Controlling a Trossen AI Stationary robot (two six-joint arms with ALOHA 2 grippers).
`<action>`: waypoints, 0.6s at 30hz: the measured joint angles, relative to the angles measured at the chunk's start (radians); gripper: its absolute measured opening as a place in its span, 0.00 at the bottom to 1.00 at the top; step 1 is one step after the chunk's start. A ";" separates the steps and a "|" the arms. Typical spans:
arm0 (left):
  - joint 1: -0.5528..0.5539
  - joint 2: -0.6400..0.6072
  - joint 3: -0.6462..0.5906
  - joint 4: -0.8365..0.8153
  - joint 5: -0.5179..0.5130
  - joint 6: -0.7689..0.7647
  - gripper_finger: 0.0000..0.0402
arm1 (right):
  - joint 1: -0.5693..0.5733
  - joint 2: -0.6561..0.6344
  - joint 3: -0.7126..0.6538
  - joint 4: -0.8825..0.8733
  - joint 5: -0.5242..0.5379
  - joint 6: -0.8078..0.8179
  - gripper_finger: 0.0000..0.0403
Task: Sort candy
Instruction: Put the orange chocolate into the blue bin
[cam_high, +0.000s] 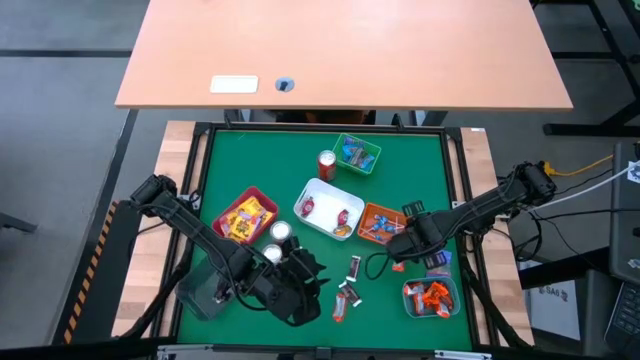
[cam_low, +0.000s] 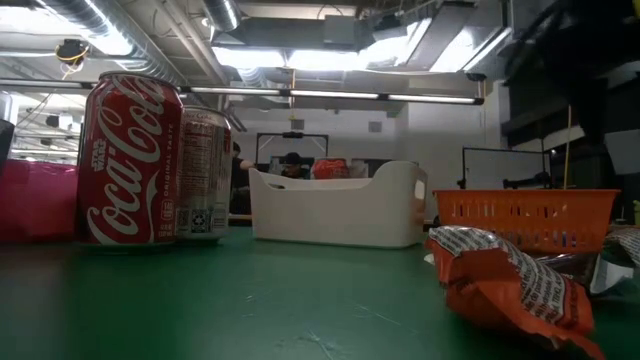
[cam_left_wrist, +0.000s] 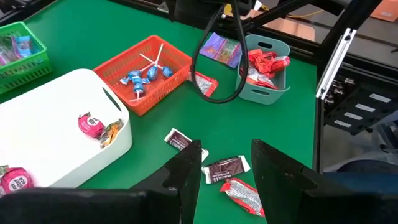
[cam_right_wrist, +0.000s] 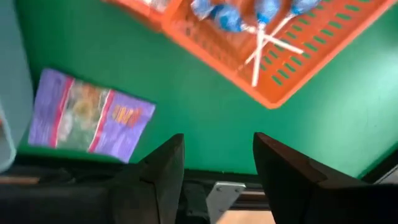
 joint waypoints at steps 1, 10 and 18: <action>0.000 0.000 0.000 0.000 0.000 0.000 0.32 | 0.006 0.000 0.000 -0.007 -0.011 -0.025 0.47; 0.000 0.000 0.000 0.000 0.000 0.000 0.32 | 0.105 0.000 0.001 0.112 -0.048 -0.341 0.47; 0.000 0.000 0.000 0.000 0.000 0.000 0.32 | 0.178 0.001 0.001 0.254 -0.049 -0.657 0.47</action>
